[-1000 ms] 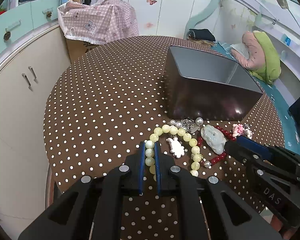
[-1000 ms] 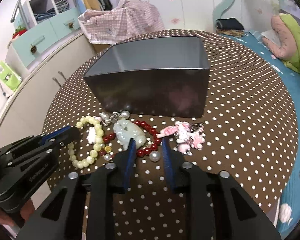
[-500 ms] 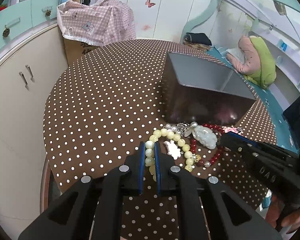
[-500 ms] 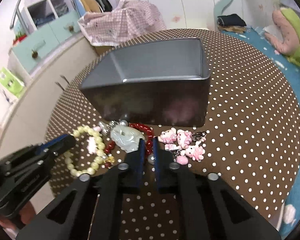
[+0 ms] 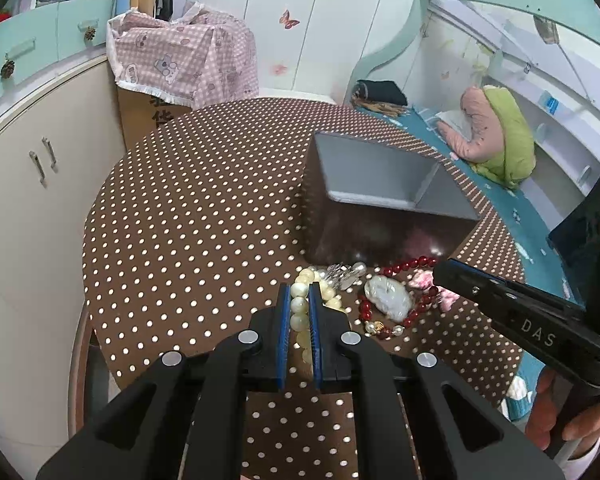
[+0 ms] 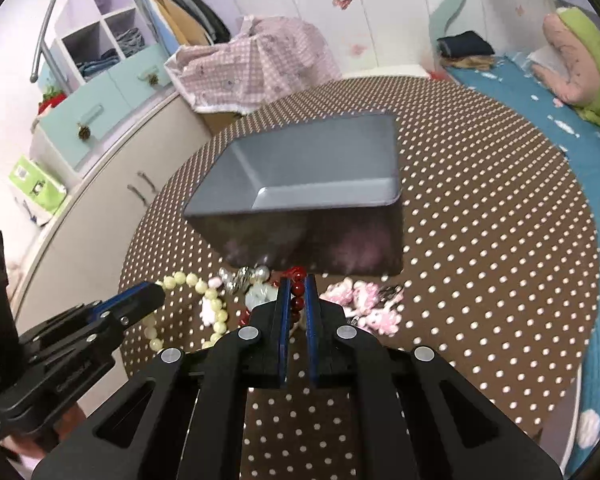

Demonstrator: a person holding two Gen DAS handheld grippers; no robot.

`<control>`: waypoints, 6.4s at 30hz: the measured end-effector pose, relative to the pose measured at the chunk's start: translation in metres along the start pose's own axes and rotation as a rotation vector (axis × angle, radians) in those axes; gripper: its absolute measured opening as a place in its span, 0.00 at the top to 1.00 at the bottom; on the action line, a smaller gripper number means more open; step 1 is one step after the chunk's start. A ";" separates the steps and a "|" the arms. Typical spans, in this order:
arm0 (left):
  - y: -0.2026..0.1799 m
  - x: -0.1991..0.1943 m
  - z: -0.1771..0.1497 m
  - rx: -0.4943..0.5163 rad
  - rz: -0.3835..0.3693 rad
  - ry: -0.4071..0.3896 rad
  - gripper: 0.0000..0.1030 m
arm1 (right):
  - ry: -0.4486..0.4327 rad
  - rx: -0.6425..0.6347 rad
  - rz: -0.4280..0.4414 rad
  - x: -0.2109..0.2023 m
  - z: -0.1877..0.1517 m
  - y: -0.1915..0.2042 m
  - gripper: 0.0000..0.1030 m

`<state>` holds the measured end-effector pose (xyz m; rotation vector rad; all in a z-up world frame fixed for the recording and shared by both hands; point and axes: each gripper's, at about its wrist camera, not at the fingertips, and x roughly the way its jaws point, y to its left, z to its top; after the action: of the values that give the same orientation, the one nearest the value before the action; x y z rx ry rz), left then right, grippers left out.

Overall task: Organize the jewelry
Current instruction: 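Lift the cream bead bracelet with the left tool while the right tool reaches the red bead bracelet, then grasp the red bead bracelet with the right tool while the left tool holds the cream bracelet, then lower both bracelets into the metal tin and open both tools, then reach the right tool to the white jade pendant and close on it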

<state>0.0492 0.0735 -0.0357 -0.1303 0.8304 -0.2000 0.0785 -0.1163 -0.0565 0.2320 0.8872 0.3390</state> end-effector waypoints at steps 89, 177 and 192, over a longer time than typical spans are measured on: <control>0.004 -0.002 0.017 -0.017 -0.131 0.004 0.92 | 0.186 -0.080 0.074 0.050 0.013 -0.005 0.69; -0.051 0.008 0.111 0.093 -0.092 -0.072 0.92 | -0.017 -0.101 0.074 -0.026 0.108 -0.007 0.91; -0.041 0.028 0.099 0.089 -0.032 -0.027 0.59 | -0.086 -0.109 -0.074 -0.028 0.103 -0.013 0.27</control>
<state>0.1362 0.0307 0.0186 -0.0628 0.7916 -0.2646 0.1458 -0.1452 0.0217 0.1119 0.7883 0.3057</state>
